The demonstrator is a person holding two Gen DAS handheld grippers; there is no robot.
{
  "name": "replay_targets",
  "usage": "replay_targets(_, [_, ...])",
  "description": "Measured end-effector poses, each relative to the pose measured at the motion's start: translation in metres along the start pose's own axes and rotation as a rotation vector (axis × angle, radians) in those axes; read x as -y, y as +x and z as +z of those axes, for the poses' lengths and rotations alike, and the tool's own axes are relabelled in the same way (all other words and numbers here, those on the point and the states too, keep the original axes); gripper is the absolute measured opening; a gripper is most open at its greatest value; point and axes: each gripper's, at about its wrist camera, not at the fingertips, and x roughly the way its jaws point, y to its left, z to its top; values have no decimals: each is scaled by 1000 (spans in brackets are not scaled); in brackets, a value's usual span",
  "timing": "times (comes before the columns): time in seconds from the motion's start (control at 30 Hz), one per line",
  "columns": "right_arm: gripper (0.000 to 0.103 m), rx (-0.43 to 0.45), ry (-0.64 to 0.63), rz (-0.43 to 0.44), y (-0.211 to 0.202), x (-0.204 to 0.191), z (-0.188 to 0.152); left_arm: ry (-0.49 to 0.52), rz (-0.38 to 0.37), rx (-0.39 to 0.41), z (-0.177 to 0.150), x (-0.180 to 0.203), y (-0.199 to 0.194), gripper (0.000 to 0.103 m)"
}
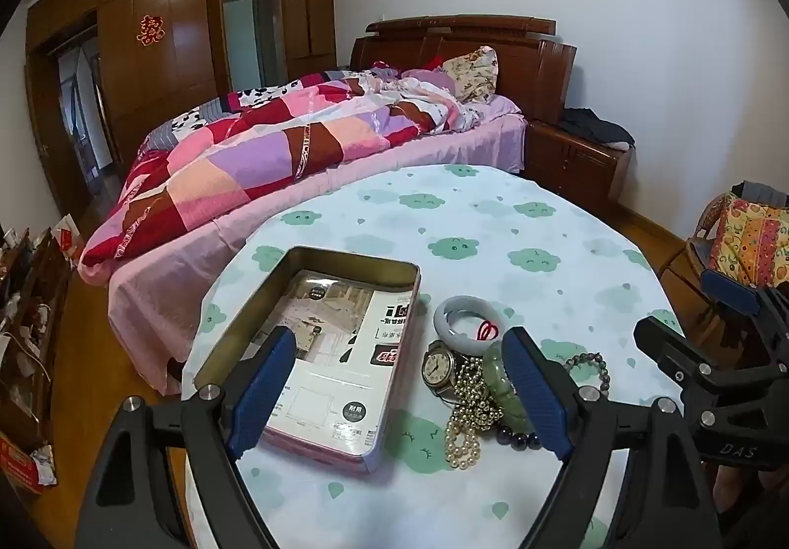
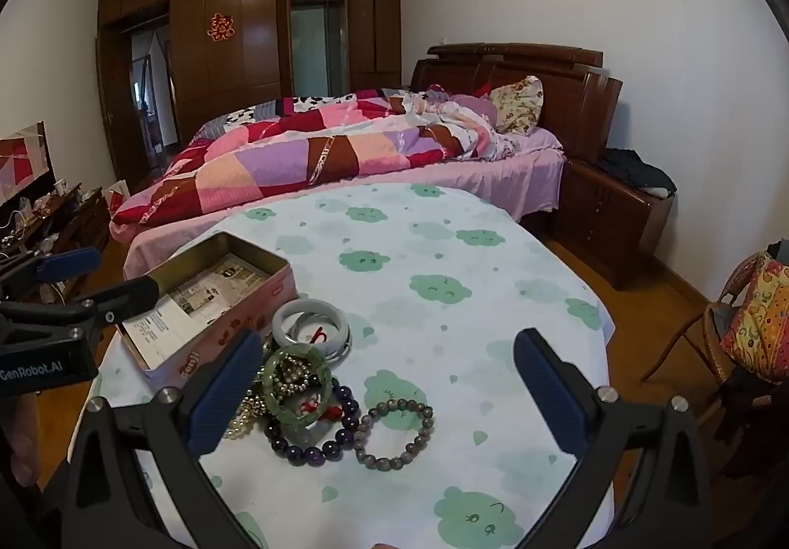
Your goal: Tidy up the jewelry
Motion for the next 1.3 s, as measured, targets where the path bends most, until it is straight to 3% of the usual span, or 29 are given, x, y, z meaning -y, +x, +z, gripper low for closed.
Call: replay_targets(1.3, [103, -42, -3, 13, 11, -8, -9, -17, -2, -20, -7, -5, 10, 86])
